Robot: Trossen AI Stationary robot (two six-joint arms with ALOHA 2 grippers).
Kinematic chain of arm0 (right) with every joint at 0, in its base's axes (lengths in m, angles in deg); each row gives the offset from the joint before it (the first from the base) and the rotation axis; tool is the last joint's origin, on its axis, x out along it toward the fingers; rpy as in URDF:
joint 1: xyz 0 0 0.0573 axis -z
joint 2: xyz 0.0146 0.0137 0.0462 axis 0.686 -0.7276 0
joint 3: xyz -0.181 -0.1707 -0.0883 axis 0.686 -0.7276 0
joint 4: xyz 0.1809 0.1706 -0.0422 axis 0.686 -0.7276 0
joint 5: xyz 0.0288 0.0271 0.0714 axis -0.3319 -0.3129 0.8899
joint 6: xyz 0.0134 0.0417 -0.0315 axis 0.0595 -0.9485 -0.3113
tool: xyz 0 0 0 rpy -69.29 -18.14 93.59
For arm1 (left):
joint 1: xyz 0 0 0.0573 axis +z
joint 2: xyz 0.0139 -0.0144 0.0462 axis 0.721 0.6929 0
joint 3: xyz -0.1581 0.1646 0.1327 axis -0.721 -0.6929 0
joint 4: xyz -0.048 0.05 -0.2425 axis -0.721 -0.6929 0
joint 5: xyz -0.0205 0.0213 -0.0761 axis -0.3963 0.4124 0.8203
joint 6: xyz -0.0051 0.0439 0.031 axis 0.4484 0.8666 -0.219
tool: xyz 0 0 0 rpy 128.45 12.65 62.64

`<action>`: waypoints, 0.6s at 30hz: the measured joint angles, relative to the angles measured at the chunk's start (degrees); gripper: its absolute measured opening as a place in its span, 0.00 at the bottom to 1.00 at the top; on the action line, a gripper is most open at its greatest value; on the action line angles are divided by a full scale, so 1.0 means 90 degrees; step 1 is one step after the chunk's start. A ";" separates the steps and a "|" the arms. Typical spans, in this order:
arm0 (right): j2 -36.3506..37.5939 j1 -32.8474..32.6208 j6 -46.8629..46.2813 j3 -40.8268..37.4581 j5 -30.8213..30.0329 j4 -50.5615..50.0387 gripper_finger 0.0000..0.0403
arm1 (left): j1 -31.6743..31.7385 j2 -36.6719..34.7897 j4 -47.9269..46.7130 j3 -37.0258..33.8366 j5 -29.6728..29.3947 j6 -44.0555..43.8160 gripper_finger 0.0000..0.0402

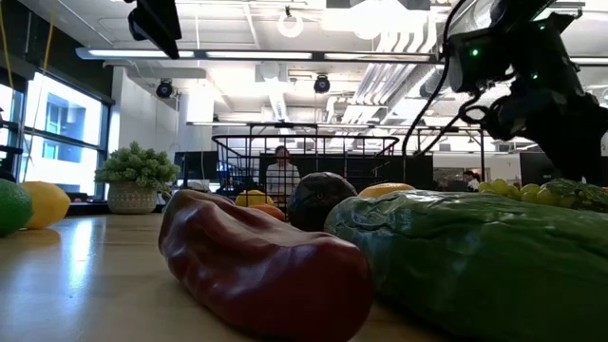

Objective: Build produce basket
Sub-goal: Put the mango into the black wire basket

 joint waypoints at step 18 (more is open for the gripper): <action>-0.1433 -0.0001 -0.0465 0.0000 0.0005 0.0077 0.65 | 0.0000 0.0000 -0.0013 0.0000 0.0002 0.0192 0.55</action>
